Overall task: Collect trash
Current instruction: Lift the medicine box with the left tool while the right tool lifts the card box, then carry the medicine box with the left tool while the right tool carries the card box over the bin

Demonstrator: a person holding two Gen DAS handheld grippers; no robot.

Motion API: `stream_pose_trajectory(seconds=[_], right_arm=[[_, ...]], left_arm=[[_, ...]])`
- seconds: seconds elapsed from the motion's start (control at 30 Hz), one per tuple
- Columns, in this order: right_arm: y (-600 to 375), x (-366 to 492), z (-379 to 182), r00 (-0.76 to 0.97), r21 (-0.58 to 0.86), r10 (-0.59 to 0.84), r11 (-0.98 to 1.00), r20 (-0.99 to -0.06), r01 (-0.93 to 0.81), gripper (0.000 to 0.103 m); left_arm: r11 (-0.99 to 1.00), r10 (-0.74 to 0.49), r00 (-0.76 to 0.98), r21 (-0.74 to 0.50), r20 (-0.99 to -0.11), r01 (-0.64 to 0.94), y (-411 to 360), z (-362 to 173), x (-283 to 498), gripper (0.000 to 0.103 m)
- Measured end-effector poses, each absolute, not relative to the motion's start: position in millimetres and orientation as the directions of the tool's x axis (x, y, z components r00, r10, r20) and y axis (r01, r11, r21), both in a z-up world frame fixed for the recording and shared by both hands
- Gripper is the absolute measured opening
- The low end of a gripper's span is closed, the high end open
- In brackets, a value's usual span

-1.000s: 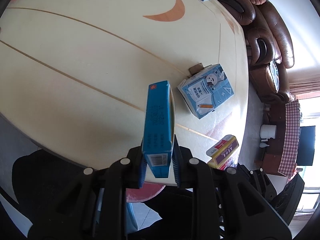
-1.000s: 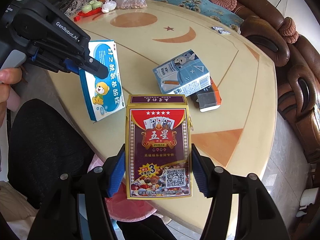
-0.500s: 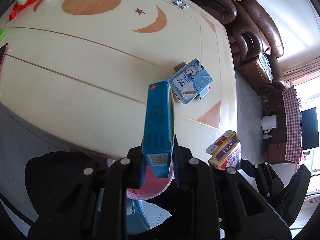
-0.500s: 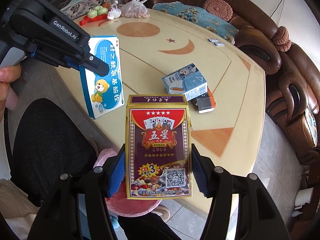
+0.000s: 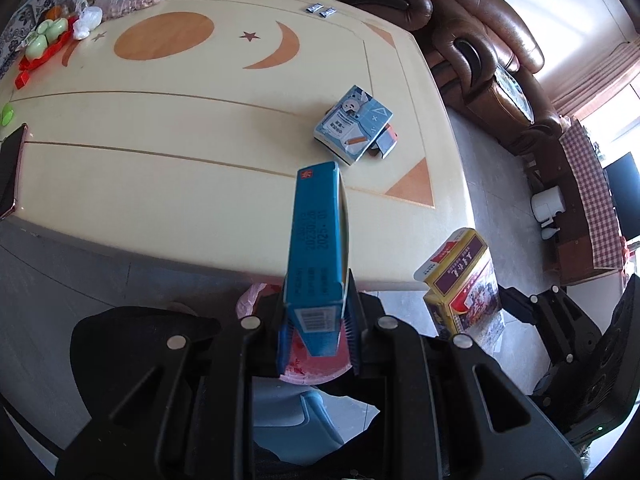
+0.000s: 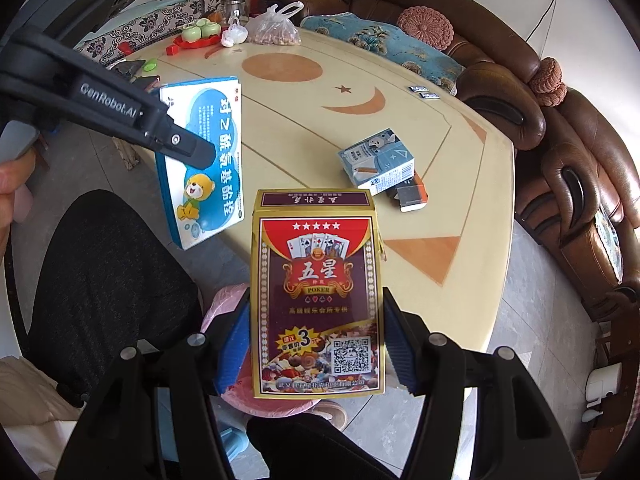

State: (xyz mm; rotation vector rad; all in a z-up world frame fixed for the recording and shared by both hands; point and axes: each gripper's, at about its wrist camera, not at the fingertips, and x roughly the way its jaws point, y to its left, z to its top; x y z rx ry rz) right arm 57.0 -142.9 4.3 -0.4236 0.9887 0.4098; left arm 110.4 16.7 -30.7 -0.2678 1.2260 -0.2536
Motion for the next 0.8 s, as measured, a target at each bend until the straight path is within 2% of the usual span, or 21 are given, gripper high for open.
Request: stream_pose_trajectory(seconds=[0.27,0.8], right_arm=[[-140,30,-4,0.477,-0.135,0.136,0.861,-0.868,-0.49,0.059],[-150,8,-42,0.423,-0.073,0.135,0.895,-0.896,-0.439,0.059]], left_arm=[[0.958,-0.287,0.298,-0.264,-0.91,0.115,3,-50,79,0.022],[0.953,-0.26,0.213,-0.214,-0.942,0.217,-27,-112,47,0.022]])
